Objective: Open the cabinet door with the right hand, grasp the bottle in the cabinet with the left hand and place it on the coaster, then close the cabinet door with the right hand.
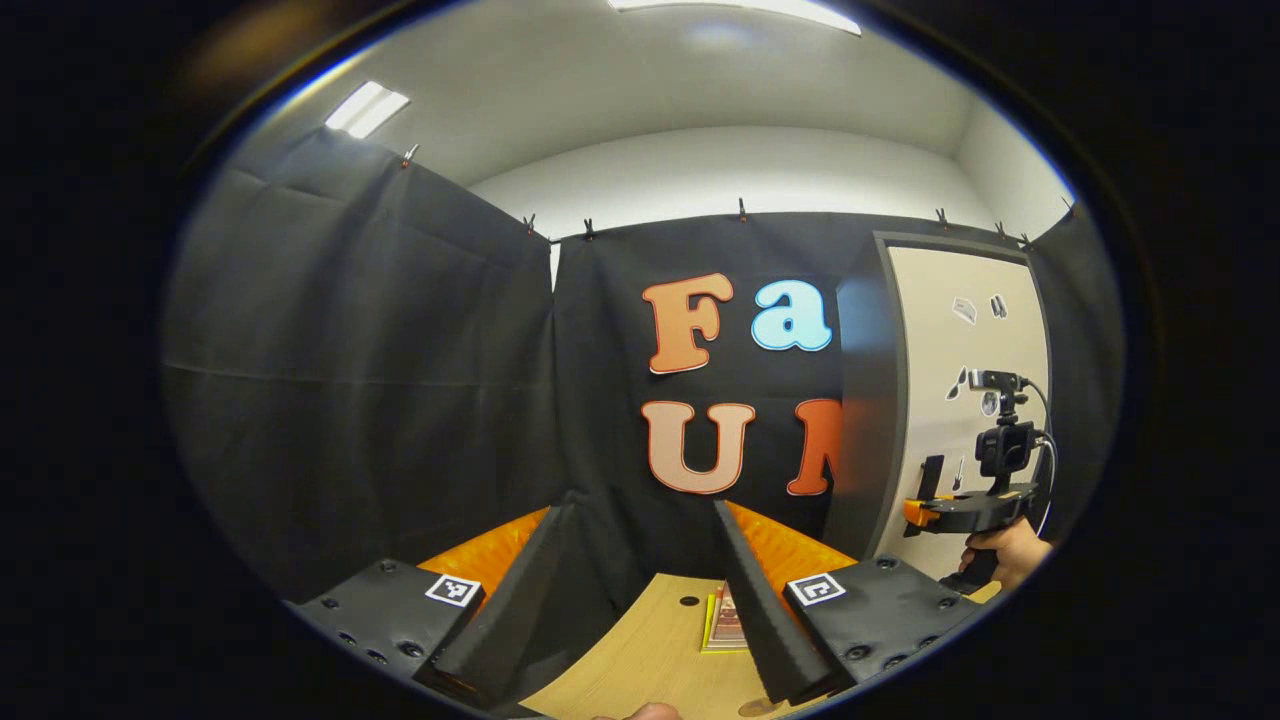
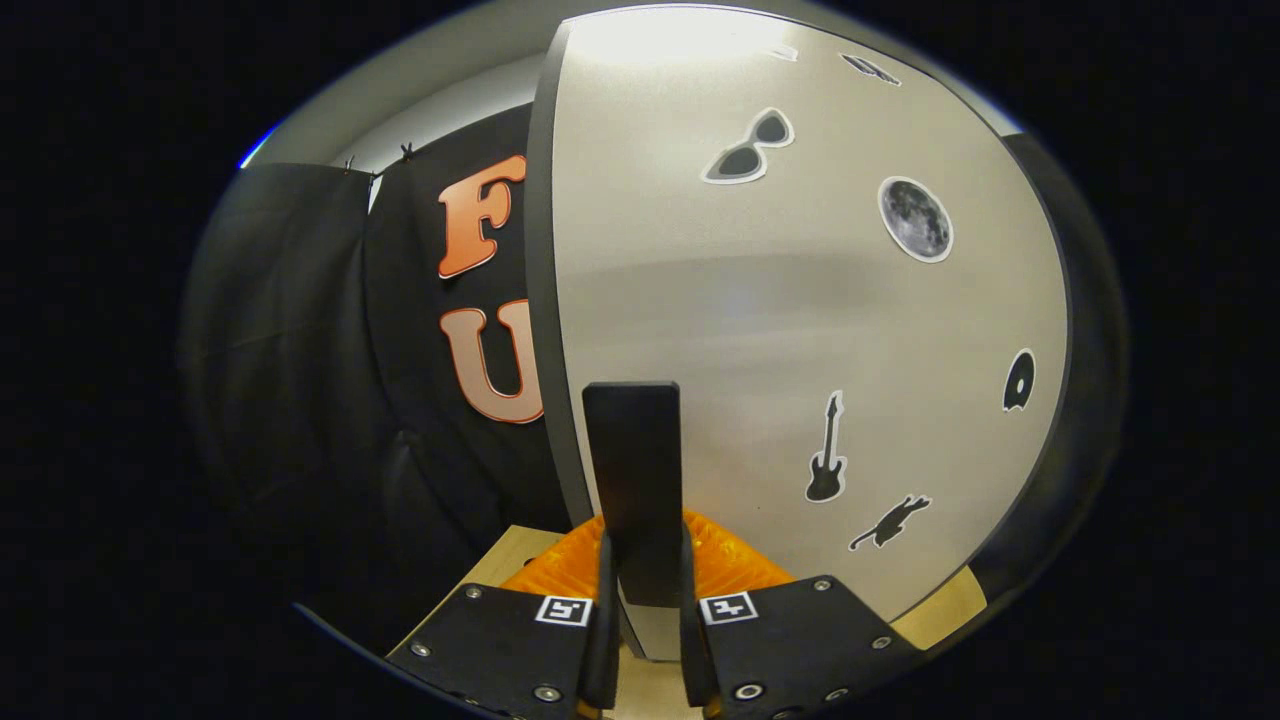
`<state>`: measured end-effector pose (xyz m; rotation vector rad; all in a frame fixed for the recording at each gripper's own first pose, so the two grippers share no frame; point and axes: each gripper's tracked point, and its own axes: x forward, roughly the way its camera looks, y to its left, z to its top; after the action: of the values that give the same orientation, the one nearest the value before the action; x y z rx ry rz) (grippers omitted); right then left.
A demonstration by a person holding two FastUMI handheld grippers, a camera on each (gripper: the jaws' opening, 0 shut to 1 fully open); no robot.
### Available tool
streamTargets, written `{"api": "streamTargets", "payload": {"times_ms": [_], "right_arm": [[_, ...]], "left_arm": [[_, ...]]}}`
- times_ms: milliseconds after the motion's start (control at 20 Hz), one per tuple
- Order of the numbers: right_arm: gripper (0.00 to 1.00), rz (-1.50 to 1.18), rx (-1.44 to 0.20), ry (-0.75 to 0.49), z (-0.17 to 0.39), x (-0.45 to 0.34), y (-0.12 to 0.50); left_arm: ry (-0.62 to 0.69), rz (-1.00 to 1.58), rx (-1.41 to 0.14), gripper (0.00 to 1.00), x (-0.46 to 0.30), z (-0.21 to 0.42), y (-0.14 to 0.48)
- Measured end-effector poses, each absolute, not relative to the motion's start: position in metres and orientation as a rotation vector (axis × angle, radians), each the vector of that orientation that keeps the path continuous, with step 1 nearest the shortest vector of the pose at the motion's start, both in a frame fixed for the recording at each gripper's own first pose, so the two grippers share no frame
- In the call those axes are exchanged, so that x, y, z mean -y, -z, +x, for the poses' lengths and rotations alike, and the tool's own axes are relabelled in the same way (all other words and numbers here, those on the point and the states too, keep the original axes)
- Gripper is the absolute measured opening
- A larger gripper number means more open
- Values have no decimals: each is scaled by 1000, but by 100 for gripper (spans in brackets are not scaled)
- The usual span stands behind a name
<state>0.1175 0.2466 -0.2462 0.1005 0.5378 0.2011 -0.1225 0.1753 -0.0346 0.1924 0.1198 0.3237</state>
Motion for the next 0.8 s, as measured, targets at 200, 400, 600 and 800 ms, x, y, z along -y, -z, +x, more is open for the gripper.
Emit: {"api": "streamTargets", "payload": {"times_ms": [200,400,600,800], "right_arm": [[25,102,-519,-237,108,-246,243],[25,104,-507,-287,87,-245,234],[25,110,-486,-337,73,-241,228],[25,123,-429,-409,61,-235,217]], "left_arm": [[-295,205,-133,92,-164,-104,50],[-249,200,-145,96,-137,-96,65],[-198,202,-141,96,-112,-80,74],[-146,195,-140,92,-85,-65,84]]}}
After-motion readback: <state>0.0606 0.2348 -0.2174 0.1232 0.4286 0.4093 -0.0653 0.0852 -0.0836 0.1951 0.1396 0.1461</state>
